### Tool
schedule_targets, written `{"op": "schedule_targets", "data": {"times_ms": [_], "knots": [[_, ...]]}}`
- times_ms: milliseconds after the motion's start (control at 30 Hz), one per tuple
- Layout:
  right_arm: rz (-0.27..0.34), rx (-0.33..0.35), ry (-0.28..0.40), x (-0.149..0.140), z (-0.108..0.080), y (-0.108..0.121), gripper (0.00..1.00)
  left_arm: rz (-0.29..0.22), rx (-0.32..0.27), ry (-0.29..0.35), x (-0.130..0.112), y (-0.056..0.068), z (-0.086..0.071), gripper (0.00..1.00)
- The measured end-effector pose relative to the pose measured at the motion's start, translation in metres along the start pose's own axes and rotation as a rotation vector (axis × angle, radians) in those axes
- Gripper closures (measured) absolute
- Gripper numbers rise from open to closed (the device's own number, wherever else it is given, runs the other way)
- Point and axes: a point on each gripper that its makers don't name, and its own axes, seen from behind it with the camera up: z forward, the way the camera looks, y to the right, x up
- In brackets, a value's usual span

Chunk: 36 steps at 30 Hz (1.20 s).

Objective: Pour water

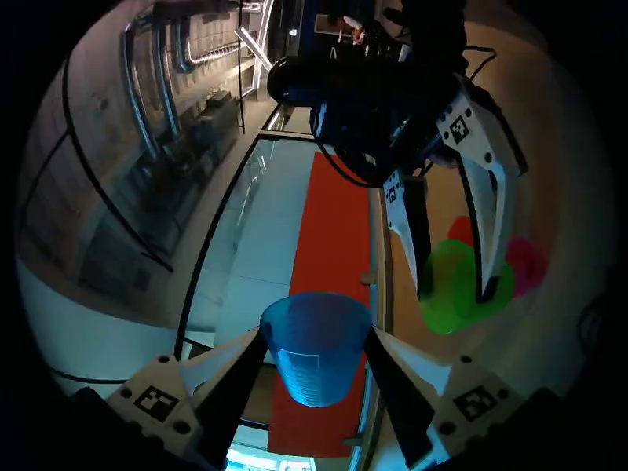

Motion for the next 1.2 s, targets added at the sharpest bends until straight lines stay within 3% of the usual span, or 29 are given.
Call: {"op": "schedule_targets", "data": {"times_ms": [833,1200], "knots": [[-0.010,-0.007,0.021,0.007,0.000,-0.004,0.06,-0.351,0.006,-0.035,-0.016,-0.003,-0.008,0.15],[-0.013,-0.012,0.034,0.014,-0.001,-0.005,0.06,-0.475,0.002,-0.052,-0.023,-0.002,-0.009,0.16]]}}
